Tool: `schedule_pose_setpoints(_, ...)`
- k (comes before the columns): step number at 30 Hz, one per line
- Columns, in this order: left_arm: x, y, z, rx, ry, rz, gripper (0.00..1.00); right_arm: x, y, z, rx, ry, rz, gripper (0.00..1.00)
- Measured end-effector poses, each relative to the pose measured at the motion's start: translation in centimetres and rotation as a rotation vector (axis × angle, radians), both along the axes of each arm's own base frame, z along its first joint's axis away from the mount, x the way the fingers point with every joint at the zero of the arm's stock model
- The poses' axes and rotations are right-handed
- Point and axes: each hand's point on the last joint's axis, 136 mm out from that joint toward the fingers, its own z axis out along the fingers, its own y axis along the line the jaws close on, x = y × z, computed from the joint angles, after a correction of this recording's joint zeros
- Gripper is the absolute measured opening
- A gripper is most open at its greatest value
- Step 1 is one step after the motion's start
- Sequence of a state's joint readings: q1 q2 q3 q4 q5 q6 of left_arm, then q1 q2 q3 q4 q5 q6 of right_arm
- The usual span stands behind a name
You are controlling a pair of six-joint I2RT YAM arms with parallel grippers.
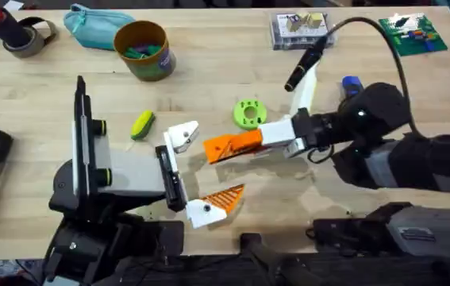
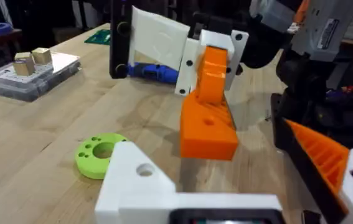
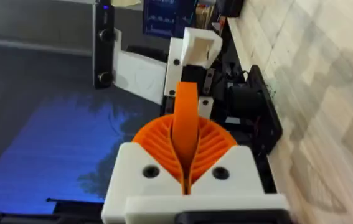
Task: Pick up the gripper from the table and insert it into the empty holder that is missing its gripper. Then pick up a screw, insert it into the mounting hole, and use the screwdriver to tighten it. Finally, clean up the table by picking up the vegetable and placing it into the bucket.
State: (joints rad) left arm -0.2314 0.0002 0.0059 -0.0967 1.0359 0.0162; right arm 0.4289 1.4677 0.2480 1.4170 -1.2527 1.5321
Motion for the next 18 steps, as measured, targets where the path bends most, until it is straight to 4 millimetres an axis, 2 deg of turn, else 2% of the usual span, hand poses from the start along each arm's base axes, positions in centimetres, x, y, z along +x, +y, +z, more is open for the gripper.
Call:
schedule_pose_setpoints(7,0.0,0.0,0.0,0.000,0.000,0.000,0.988,-0.6,2.6,0.2,-0.004,0.004,0.073,0.023)
schedule_pose_setpoints(18,0.0,0.0,0.0,0.001,-0.003,0.000,0.986,-0.5,3.1,-0.5,-0.017,0.012,0.058,0.023)
